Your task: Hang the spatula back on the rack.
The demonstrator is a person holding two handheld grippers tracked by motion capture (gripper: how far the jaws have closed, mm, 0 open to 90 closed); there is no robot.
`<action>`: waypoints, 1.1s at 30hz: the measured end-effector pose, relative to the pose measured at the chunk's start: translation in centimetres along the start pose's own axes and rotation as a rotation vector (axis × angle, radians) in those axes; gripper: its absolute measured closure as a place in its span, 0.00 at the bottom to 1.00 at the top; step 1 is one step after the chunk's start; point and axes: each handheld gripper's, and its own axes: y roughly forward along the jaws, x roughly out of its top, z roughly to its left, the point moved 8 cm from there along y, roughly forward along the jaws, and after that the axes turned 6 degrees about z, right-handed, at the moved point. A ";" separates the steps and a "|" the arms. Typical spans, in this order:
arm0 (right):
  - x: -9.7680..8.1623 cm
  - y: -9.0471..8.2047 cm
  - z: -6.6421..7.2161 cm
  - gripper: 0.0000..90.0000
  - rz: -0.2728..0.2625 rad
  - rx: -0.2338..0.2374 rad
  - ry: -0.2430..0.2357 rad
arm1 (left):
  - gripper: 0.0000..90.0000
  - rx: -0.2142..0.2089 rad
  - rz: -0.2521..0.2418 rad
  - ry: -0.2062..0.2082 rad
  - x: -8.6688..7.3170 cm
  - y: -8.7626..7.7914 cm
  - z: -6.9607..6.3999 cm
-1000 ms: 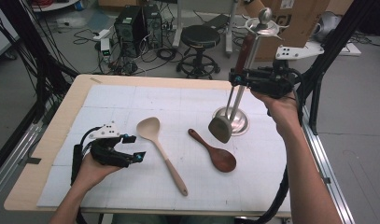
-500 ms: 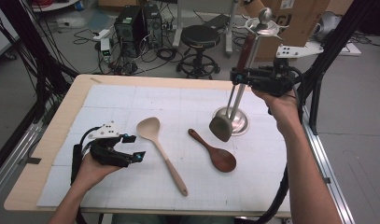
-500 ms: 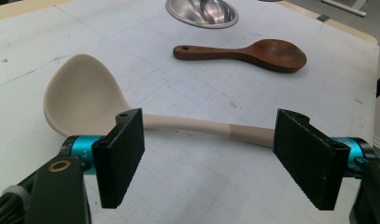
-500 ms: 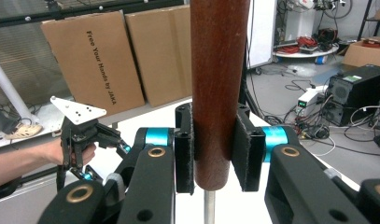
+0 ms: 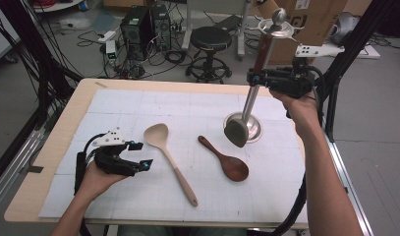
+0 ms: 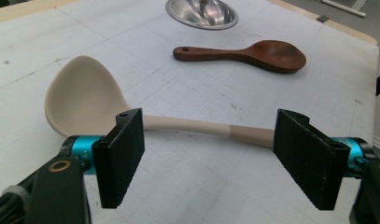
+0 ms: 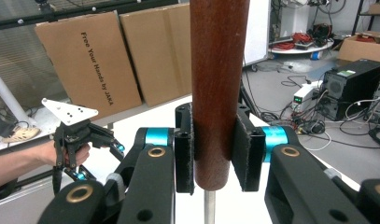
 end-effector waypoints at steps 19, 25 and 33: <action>-0.3 0.1 -1.5 0.81 -0.008 -0.022 0.035 | 0.29 -0.005 0.007 0.007 0.0 0.1 -0.2; -0.5 0.0 -1.8 0.81 -0.011 -0.031 0.046 | 0.29 -0.006 0.007 0.009 0.0 0.2 -0.3; -0.8 0.0 -2.0 0.81 -0.035 -0.047 0.059 | 0.29 -0.007 0.015 0.015 -0.1 0.2 -0.3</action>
